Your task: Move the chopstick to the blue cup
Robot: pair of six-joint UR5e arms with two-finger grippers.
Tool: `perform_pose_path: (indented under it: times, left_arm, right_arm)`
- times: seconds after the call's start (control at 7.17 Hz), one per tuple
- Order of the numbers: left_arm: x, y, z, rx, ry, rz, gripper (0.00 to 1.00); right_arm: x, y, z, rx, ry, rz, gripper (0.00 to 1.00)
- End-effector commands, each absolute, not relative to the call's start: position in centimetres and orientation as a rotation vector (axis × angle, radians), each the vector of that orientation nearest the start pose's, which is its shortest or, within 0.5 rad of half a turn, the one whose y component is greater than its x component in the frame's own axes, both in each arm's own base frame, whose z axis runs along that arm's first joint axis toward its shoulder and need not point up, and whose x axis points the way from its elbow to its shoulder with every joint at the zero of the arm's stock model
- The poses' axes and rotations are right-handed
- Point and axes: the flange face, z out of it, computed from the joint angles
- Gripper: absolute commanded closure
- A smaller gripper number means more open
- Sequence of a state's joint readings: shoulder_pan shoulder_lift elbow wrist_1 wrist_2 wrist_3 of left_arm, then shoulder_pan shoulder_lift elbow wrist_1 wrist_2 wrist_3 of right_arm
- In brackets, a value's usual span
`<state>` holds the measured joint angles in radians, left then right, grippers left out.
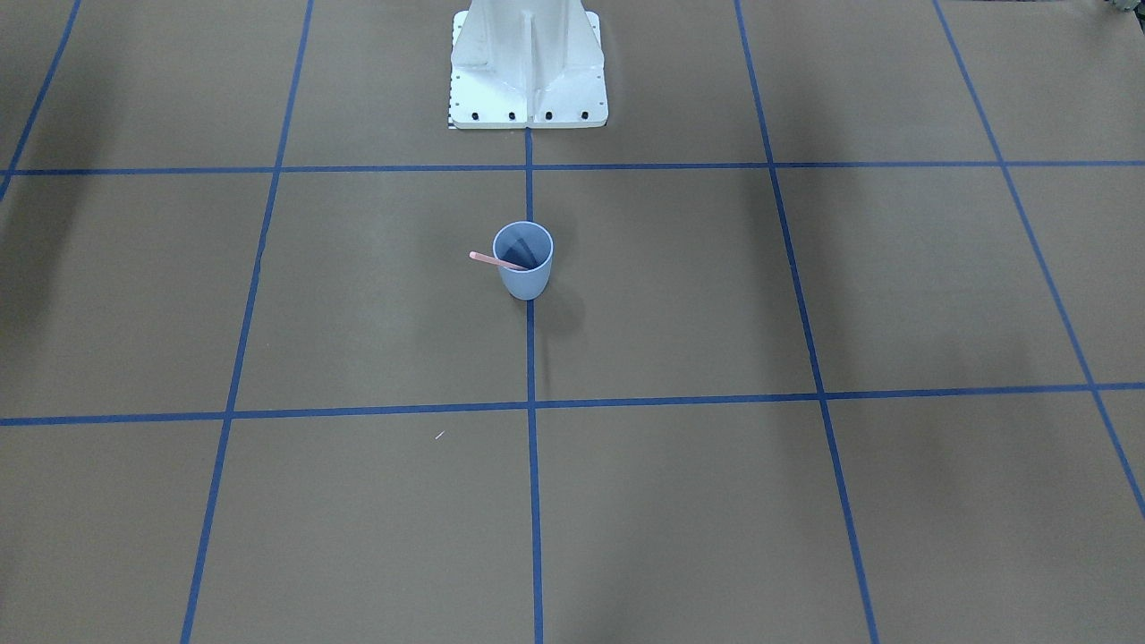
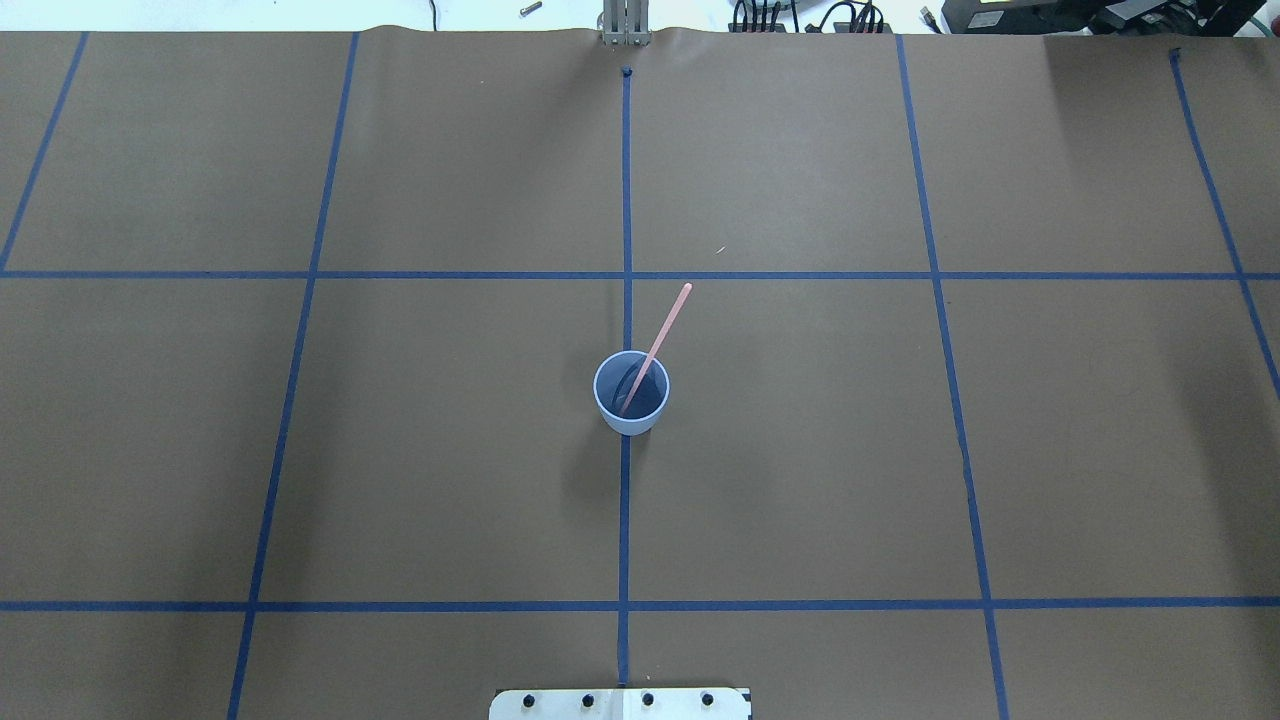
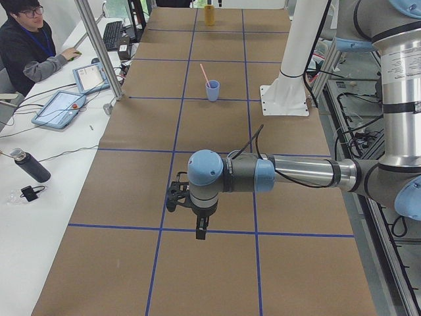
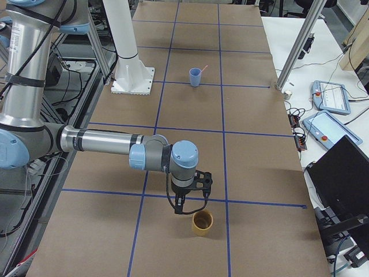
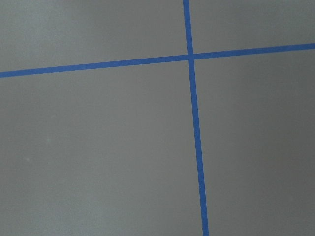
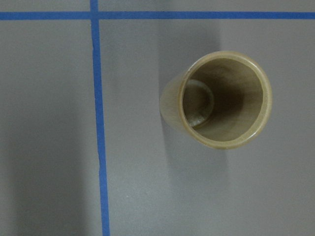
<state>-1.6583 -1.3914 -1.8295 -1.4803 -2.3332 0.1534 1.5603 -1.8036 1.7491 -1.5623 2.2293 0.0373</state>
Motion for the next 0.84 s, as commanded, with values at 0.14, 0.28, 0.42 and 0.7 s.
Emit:
perform_pose_path:
  times: [0.14,0.28,0.42,0.7]
  left_arm:
    - [-10.05,-40.75,62.19,0.083,0.758,0.059,0.01]
    - [-10.05,-40.75,62.19,0.083,0.758,0.059,0.01]
    - [-9.98,-40.69,62.25,0.081,0.758,0.06,0.01]
    - [-9.99,-40.77,62.11,0.084,0.758,0.061,0.01]
  right_arm:
    - [6.86,-38.81,68.66,-0.072,-0.659,0.047,0.0]
    - [6.86,-38.76,68.82,-0.077,-0.659,0.05,0.0]
    - [6.86,-38.76,68.82,-0.077,-0.659,0.05,0.0]
    - [6.64,-38.76,68.77,-0.079,-0.679,0.05,0.0]
